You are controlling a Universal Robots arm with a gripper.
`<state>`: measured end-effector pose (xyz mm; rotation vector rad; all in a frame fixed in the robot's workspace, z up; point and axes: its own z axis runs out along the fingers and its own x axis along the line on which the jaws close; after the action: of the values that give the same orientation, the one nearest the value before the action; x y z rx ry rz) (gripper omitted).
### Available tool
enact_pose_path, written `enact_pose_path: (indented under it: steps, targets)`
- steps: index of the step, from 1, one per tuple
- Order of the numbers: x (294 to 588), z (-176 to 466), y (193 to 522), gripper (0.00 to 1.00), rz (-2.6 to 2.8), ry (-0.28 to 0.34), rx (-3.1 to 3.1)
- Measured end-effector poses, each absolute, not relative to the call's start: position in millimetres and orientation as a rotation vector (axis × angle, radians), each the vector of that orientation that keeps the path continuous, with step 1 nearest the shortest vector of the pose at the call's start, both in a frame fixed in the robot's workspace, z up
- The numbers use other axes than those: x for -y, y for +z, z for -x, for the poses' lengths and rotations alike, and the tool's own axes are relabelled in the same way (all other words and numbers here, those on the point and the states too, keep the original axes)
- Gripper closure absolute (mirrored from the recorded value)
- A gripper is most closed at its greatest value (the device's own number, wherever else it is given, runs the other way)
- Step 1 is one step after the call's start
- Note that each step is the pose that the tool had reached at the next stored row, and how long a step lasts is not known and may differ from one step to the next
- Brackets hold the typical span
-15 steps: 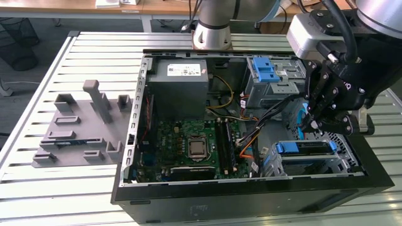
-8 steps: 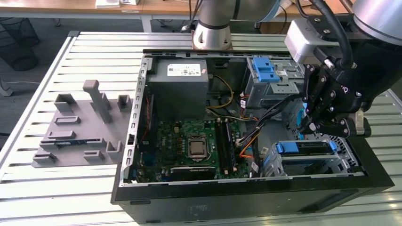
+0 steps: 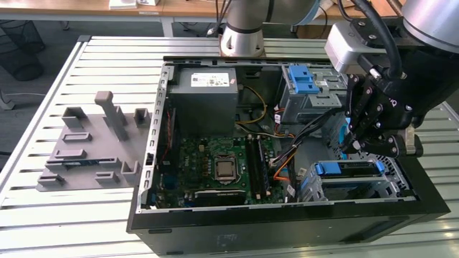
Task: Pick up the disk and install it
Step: 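Insert the first disk wire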
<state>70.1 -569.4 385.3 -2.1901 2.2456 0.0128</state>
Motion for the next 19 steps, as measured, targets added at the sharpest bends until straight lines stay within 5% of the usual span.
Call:
enact_pose_path:
  steps: [19]
  targets:
    - [564, -109, 382, 0.89, 2.19, 0.013, -2.245]
